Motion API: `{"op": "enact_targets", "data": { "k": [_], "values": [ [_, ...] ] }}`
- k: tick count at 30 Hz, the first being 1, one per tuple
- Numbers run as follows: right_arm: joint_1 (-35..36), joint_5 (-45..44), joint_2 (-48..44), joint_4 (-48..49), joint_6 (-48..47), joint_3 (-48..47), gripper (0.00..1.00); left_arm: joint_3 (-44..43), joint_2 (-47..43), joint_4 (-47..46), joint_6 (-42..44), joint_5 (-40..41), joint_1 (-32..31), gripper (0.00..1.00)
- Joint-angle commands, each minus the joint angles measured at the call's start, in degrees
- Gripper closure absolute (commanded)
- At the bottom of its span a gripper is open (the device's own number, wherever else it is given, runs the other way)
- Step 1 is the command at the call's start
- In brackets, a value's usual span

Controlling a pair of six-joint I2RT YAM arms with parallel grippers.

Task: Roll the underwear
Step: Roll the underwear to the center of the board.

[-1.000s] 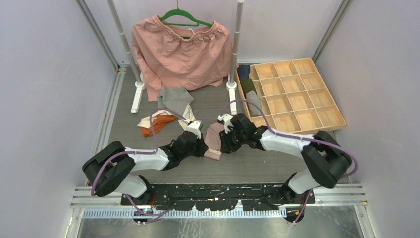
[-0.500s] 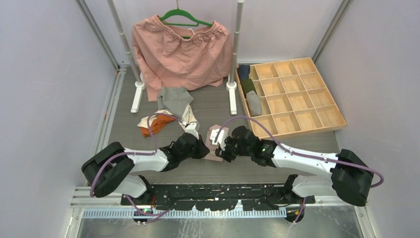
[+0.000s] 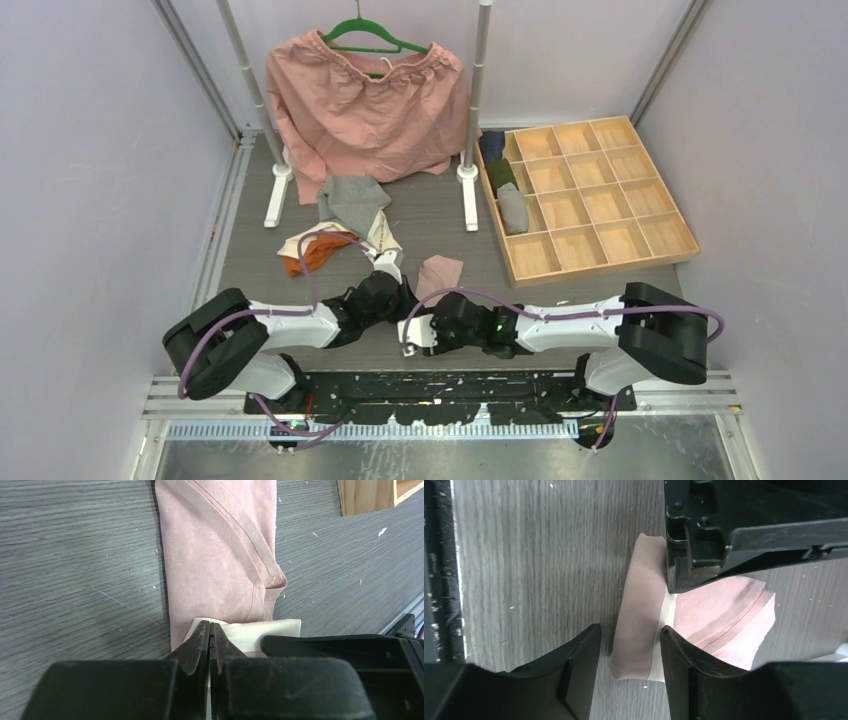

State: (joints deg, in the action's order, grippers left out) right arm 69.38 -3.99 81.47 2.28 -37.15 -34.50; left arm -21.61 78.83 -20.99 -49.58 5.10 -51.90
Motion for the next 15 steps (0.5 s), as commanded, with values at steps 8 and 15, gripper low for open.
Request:
{"op": "enact_targets", "data": {
  "k": [8,15],
  "values": [
    [2.42,-9.35,3.60,5.90,-4.01,-2.06,0.46,0.98,1.67,10.40,0.66,-0.44,-0.84,0.99],
    [4.34,-11.25,6.27,7.68,-2.94,-2.20,0.47,0.61,1.69,10.53,0.72,-0.79,-0.82,0.99]
  ]
}}
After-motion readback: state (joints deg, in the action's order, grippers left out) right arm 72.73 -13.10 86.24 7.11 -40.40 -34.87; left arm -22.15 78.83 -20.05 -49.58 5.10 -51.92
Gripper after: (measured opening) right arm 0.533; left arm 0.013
